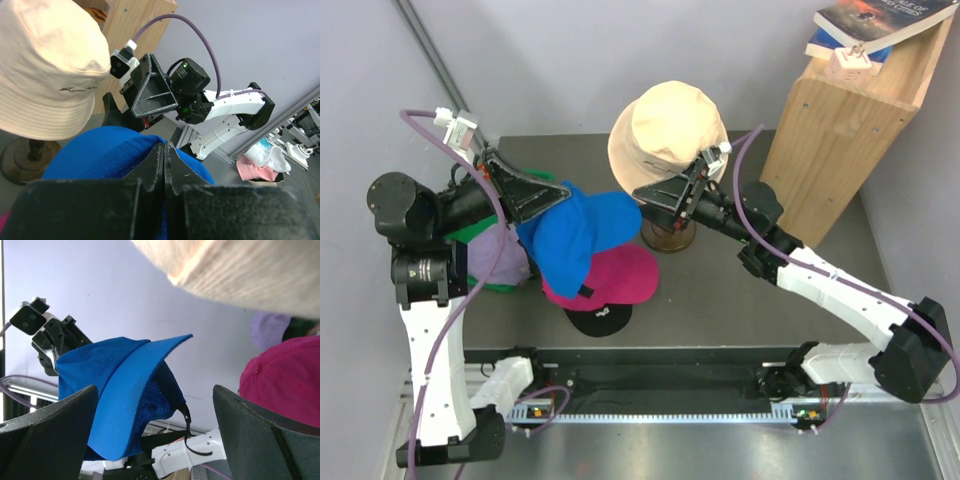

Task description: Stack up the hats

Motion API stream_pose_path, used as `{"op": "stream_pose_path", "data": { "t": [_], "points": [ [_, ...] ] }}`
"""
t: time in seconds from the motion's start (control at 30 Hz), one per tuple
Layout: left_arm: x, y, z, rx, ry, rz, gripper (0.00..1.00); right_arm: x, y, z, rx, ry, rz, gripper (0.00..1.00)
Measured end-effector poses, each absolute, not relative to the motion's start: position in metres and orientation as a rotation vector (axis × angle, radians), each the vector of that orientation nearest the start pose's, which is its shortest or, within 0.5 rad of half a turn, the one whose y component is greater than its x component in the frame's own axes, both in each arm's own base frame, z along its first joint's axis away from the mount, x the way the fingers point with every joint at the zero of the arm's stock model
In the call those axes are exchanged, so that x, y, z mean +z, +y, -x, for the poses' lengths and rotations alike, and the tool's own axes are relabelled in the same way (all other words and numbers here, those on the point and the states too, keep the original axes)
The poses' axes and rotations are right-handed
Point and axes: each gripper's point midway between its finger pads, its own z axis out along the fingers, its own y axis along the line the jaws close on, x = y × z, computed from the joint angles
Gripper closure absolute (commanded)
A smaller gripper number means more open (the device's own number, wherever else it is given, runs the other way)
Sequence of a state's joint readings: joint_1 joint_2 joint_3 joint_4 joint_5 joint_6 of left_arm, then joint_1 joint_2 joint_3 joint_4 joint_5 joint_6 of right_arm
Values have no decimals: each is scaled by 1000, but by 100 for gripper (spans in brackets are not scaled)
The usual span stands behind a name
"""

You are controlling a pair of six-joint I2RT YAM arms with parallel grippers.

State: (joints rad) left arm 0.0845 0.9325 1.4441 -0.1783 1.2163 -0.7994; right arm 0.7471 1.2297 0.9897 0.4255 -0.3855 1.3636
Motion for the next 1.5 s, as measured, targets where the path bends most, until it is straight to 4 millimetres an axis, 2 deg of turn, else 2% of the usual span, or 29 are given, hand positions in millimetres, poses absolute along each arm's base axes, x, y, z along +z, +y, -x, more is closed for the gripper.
{"op": "stream_pose_path", "data": {
  "t": [0.27,0.37,0.4,0.5,0.67,0.77,0.8,0.87,0.9,0.93,1.33,1.43,1.47,1.5],
  "points": [
    [506,-168,-150,-1369,1520,-578,100,409,366,-213,2063,1691,-121,7],
    [502,-171,-145,-1392,1528,-593,100,415,374,-212,2103,1677,-106,19],
    [500,-172,-144,-1401,1533,-597,100,415,375,-210,2109,1678,-99,29],
    [495,-173,-141,-1420,1545,-605,100,417,378,-206,2126,1676,-87,42],
    [488,-174,-142,-1440,1563,-603,100,419,377,-203,2148,1672,-93,45],
    [486,-174,-144,-1434,1566,-601,100,420,376,-201,2148,1678,-97,57],
    [485,-174,-145,-1430,1566,-602,100,420,375,-201,2148,1681,-98,69],
    [483,-173,-147,-1422,1570,-600,100,422,374,-199,2145,1683,-98,84],
    [482,-173,-150,-1422,1580,-592,100,422,373,-198,2144,1685,-99,98],
    [481,-173,-152,-1416,1583,-589,100,422,372,-198,2139,1685,-95,100],
    [462,-167,-185,-1327,1639,-508,100,436,357,-182,2133,1654,-58,100],
    [461,-167,-187,-1326,1645,-506,100,433,356,-183,2118,1666,-57,66],
    [461,-167,-187,-1327,1644,-507,100,431,357,-183,2110,1671,-58,51],
    [462,-167,-186,-1329,1644,-507,100,429,357,-184,2106,1677,-65,46]
  ]
}}
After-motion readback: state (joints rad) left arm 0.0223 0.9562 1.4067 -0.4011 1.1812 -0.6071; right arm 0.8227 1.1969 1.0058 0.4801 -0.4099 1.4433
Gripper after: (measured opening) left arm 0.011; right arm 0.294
